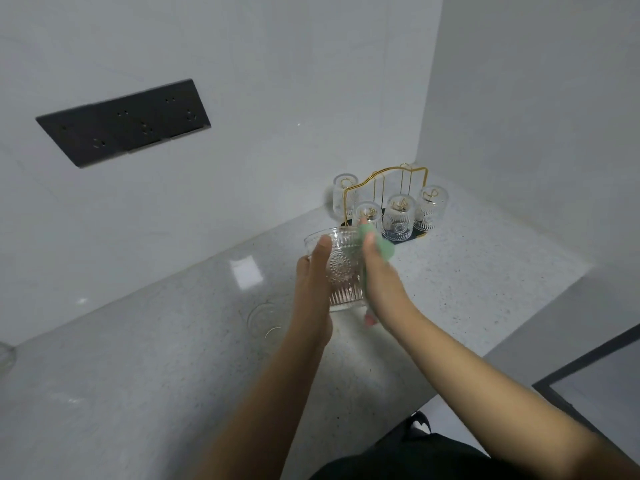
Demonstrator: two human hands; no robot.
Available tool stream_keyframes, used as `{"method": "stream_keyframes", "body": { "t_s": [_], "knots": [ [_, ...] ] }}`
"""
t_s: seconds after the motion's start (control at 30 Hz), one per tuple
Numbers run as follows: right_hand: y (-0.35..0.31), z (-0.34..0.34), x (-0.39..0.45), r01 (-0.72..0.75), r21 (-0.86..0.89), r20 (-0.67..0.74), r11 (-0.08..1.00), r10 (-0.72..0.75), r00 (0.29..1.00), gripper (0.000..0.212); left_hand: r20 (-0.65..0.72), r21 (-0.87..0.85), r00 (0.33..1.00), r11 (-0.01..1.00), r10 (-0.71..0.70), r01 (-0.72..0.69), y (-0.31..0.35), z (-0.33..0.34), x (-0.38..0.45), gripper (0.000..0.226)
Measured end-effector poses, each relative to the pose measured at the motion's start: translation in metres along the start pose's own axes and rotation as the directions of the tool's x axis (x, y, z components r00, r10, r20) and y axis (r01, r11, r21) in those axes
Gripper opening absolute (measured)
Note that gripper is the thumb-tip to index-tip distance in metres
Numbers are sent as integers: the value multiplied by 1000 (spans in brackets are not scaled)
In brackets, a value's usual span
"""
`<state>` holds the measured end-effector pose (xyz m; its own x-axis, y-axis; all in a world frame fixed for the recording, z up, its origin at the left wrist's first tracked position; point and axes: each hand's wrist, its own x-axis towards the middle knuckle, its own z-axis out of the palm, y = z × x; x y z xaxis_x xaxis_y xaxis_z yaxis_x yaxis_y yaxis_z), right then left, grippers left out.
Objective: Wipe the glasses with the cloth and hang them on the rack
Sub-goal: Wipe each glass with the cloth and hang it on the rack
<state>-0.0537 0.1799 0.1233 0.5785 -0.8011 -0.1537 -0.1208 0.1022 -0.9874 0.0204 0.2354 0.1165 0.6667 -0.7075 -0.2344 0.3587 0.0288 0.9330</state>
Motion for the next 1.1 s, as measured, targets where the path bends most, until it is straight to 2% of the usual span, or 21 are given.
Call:
{"method": "stream_keyframes", "body": {
  "t_s": [0.03,0.1,0.17,0.23,0.3,0.37,0.4,0.47,0.53,0.57,0.63,0.7,0.8,0.87,0.93,1.0,1.03,1.1],
  "knots": [
    [0,-5,7,-102,72,0,992,103,995,69,36,-1,999,1000,-6,6,-1,0,0,70],
    [-1,-10,12,-149,67,25,987,147,989,75,102,16,995,1000,17,-19,-2,-2,1,68],
    [1,-9,8,-113,75,34,991,111,993,77,102,100,993,993,57,-68,2,-3,1,46],
    [6,-8,6,-69,79,-2,994,69,998,78,64,230,993,967,101,-113,5,-2,2,50],
    [2,-3,-1,46,61,-68,997,-42,997,66,25,311,989,939,143,-144,10,2,0,53],
    [-3,3,-7,170,13,-43,985,-169,985,65,42,265,992,956,115,-122,9,4,0,55],
    [-4,3,-8,170,-16,-28,985,-170,985,68,55,249,993,962,106,-116,9,5,-1,52],
    [-9,0,-2,61,-69,-44,996,-64,997,70,108,214,990,971,88,-110,9,4,-3,41],
    [-12,-7,8,-66,4,-66,998,66,996,71,169,140,983,985,77,-102,4,1,-3,55],
    [-11,-9,13,-95,64,-56,993,99,994,73,191,101,978,989,85,-105,4,1,-3,57],
    [-13,-6,9,-115,51,-39,992,117,992,74,237,51,961,986,140,-156,4,-1,1,47],
    [-8,2,1,-37,-5,-30,999,36,999,69,192,69,969,983,156,-172,7,-5,10,47],
    [-2,14,-8,150,35,-13,988,-150,989,59,53,150,992,981,118,-125,14,-9,16,88],
    [-4,18,-6,249,-3,-15,968,-249,968,52,19,151,995,983,100,-102,14,-9,15,85],
    [-6,15,0,181,-58,-49,982,-184,982,51,108,182,987,973,123,-141,14,-11,12,72],
    [-16,11,5,-15,-51,-88,999,11,996,62,219,156,963,968,159,-195,12,-12,11,51],
    [-17,8,11,-88,7,-86,996,89,992,67,252,109,953,973,170,-202,12,-12,9,44],
    [-15,5,21,-152,103,-53,983,158,986,74,264,46,947,978,183,-202,10,-15,10,49]
  ]
}}
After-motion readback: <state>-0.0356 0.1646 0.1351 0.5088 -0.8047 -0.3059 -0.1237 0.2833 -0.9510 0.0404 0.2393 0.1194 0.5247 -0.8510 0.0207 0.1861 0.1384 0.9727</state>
